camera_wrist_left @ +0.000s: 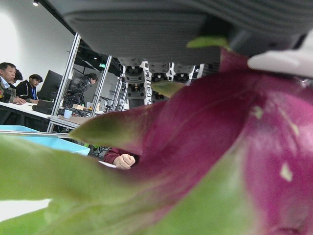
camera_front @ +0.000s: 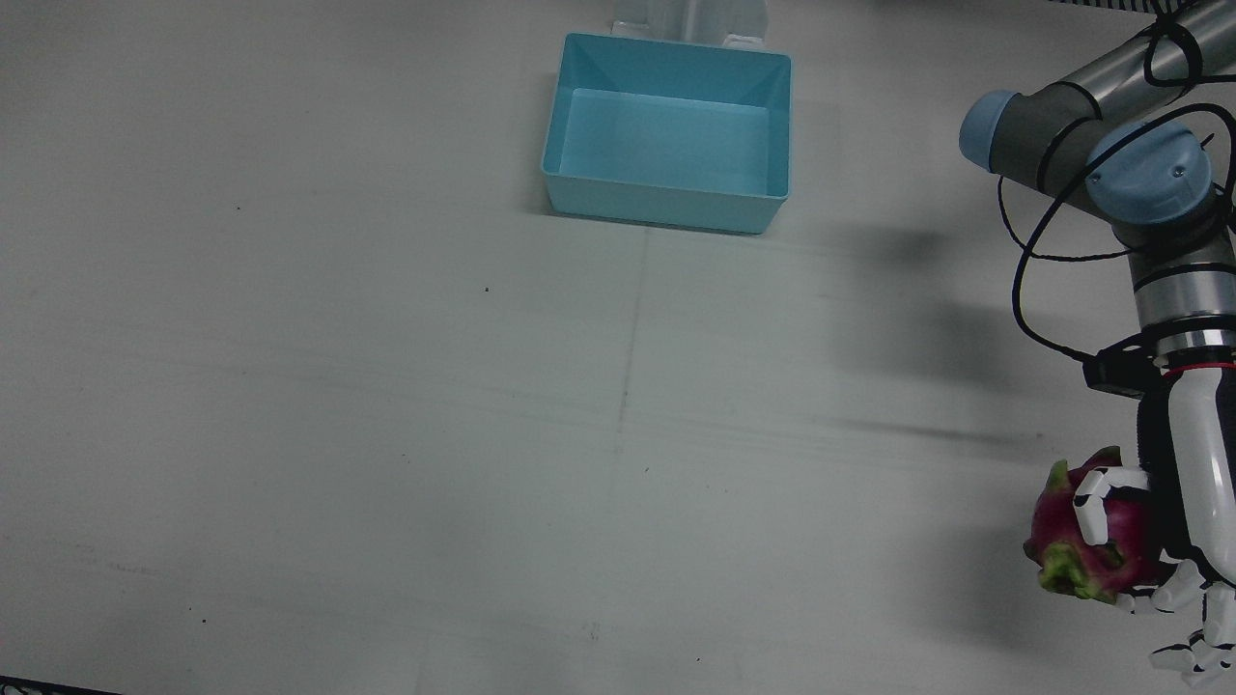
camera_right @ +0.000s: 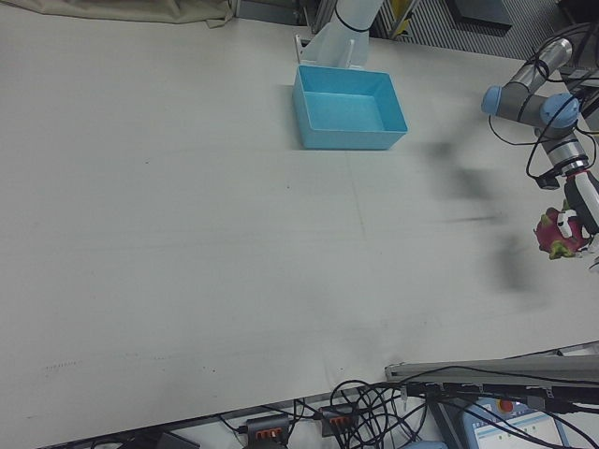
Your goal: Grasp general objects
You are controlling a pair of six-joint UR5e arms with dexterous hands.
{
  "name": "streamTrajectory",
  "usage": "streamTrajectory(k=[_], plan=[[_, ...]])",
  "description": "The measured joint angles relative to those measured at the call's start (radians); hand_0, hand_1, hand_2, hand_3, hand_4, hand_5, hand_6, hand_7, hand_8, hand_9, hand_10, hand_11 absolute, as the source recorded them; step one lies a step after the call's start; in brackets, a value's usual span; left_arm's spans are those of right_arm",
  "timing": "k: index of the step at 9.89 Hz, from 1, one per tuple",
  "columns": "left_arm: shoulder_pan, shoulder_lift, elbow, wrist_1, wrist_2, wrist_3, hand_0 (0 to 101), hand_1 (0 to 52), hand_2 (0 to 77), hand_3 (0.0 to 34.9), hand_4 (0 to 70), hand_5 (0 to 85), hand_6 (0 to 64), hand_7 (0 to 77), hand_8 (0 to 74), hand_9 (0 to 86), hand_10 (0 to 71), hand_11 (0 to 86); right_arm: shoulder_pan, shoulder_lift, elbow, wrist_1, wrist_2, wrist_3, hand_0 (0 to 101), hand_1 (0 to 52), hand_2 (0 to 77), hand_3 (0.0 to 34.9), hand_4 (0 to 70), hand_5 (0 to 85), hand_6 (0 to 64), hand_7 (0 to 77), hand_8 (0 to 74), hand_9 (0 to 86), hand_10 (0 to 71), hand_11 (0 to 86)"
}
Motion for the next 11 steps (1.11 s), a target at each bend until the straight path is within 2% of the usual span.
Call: streamTrajectory(k=[1, 3, 4, 6, 7, 9, 11], plan=[[-0.001, 0.0, -0.014, 0.003, 0.025, -0.027, 23, 0.0, 59.5, 0.0, 46.9, 32.7, 18.5, 34.4, 23.5, 16.4, 14.7, 34.9, 0.0, 0.0, 0.0, 0.0, 0.0, 0.0, 0, 6.0, 1.6, 0.0, 0.0, 74.2, 0.0, 0.0, 0.0, 1.1, 0.0, 1.1], [-0.002, 0.0, -0.041, 0.017, 0.089, -0.115, 23, 0.0, 59.5, 0.0, 47.5, 32.7, 17.5, 31.6, 22.4, 14.7, 14.7, 34.9, 0.0, 0.0, 0.0, 0.0, 0.0, 0.0, 0, 6.0, 1.6, 0.0, 0.0, 74.2, 0.0, 0.0, 0.0, 1.1, 0.5, 1.1], [-0.002, 0.0, -0.057, 0.031, 0.131, -0.17, 23, 0.0, 59.5, 0.0, 47.5, 32.7, 16.9, 31.6, 22.4, 14.7, 14.7, 34.9, 0.0, 0.0, 0.0, 0.0, 0.0, 0.0, 0, 6.0, 1.6, 0.0, 0.0, 74.2, 0.0, 0.0, 0.0, 1.6, 0.0, 1.1], [0.0, 0.0, -0.107, 0.035, 0.217, -0.229, 24, 0.0, 59.5, 0.0, 47.5, 32.7, 17.5, 31.6, 22.4, 14.7, 14.7, 34.9, 0.0, 0.0, 0.0, 0.0, 0.0, 0.0, 0, 6.0, 1.6, 0.0, 0.0, 74.2, 0.0, 0.0, 0.0, 1.6, 0.0, 1.1], [0.002, 0.0, -0.134, 0.011, 0.267, -0.242, 28, 0.0, 60.0, 0.0, 47.5, 32.7, 16.4, 31.6, 20.7, 12.0, 14.7, 34.9, 0.0, 0.0, 0.0, 0.0, 0.0, 0.0, 0, 6.0, 1.6, 0.0, 0.0, 74.2, 0.0, 0.0, 0.0, 1.6, 0.0, 1.1], [0.008, -0.002, -0.163, -0.082, 0.381, -0.252, 30, 0.0, 58.9, 0.0, 47.5, 32.2, 16.4, 30.5, 20.7, 12.0, 14.7, 33.3, 0.0, 0.0, 0.0, 0.0, 0.0, 0.0, 0, 6.0, 1.6, 0.0, 0.0, 74.2, 0.0, 0.0, 0.0, 1.6, 0.0, 1.1], [0.029, -0.005, -0.172, -0.162, 0.493, -0.28, 29, 0.0, 48.5, 0.0, 48.0, 32.7, 18.5, 28.9, 19.6, 10.4, 14.7, 32.7, 0.0, 0.0, 0.0, 0.0, 0.0, 0.0, 0, 6.0, 1.6, 0.0, 0.0, 74.2, 0.0, 0.0, 0.0, 1.6, 0.5, 1.1]])
